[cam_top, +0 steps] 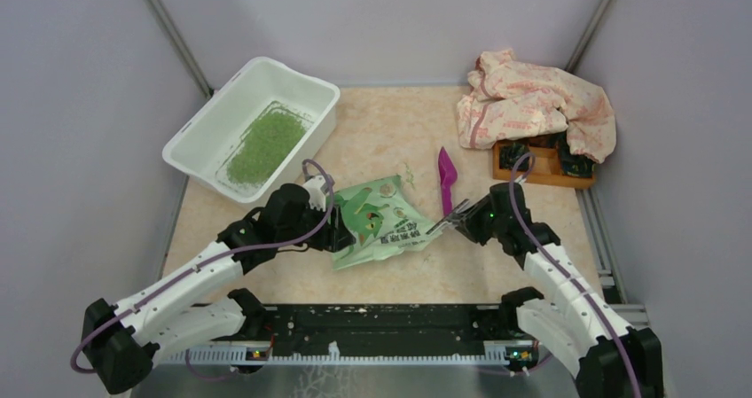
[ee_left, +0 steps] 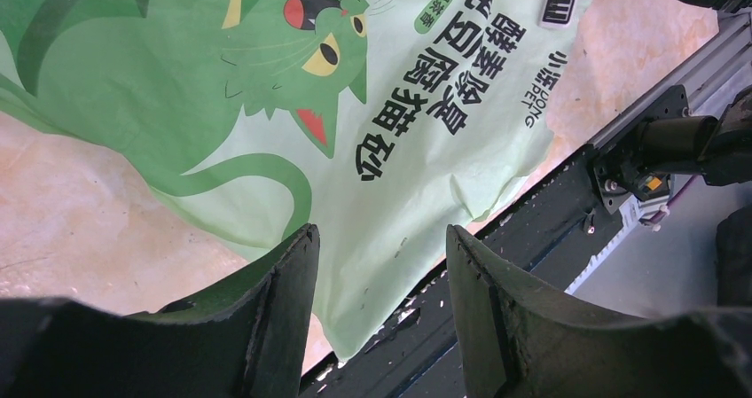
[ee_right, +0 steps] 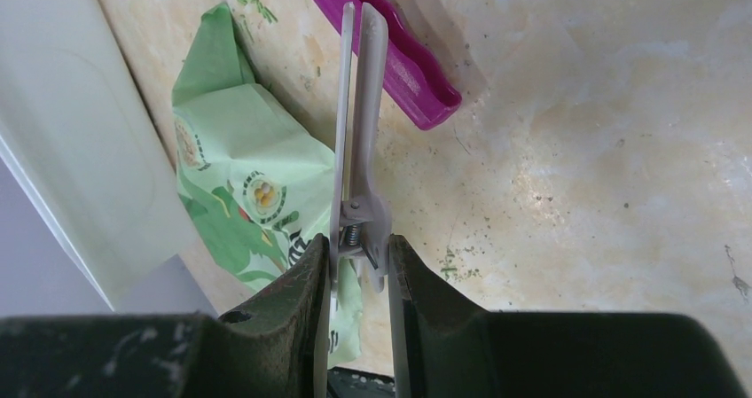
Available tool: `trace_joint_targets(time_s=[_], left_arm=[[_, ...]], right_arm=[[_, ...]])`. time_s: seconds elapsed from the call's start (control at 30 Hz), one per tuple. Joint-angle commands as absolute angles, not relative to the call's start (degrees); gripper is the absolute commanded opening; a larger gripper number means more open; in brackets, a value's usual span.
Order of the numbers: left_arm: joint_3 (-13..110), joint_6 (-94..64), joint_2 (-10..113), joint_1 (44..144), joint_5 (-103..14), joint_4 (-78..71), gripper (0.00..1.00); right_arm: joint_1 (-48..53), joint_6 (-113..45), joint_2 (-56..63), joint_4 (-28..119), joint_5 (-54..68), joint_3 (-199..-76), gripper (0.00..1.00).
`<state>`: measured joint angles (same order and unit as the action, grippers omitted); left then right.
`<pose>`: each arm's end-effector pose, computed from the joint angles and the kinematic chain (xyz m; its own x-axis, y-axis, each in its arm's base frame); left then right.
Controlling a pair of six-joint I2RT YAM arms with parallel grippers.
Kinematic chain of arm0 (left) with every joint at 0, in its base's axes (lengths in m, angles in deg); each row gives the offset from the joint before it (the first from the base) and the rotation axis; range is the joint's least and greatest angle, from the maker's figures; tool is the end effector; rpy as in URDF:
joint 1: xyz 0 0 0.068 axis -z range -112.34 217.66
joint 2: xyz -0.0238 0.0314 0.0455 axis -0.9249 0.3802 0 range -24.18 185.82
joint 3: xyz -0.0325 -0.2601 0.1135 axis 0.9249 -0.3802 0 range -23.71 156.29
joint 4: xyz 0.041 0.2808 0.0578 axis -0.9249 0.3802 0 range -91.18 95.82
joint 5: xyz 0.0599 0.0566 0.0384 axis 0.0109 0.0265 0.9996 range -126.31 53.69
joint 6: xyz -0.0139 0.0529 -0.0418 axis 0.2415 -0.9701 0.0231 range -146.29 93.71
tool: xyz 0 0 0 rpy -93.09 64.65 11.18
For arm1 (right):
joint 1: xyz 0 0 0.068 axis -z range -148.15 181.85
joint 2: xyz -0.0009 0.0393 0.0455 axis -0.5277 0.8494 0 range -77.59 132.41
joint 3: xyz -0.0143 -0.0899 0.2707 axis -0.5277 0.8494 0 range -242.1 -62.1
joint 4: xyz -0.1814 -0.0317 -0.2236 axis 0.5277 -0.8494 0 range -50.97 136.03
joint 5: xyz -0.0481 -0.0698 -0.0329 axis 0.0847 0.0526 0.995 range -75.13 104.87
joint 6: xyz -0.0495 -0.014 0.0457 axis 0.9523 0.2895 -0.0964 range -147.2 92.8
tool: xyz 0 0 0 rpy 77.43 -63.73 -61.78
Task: Fill the litter box with clean litter
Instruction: Clamp the cat litter bag at the center of the board.
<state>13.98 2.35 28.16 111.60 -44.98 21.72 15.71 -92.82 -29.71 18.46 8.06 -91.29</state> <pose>0.1627 -0.1683 0.2429 -0.7551 0.0697 -0.6519 0.4674 0.7545 -0.4607 0.1932 0.0627 0.1944 -0.6096 0.7651 -0.2073 0.4858 0.5672 0.6650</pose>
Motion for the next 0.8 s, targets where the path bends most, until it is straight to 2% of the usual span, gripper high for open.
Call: trace_joint_targets(time_s=[0.0, 0.77], left_arm=[[13.48, 1.56, 27.00, 111.60, -45.70, 21.13, 0.61], [13.13, 1.83, 25.45, 111.60, -45.89, 21.83, 0.61]], right_arm=[[13.48, -95.04, -29.60, 22.14, 9.91, -90.68, 0.00], [5.00, -103.10, -30.01, 24.75, 13.38, -87.98, 0.00]])
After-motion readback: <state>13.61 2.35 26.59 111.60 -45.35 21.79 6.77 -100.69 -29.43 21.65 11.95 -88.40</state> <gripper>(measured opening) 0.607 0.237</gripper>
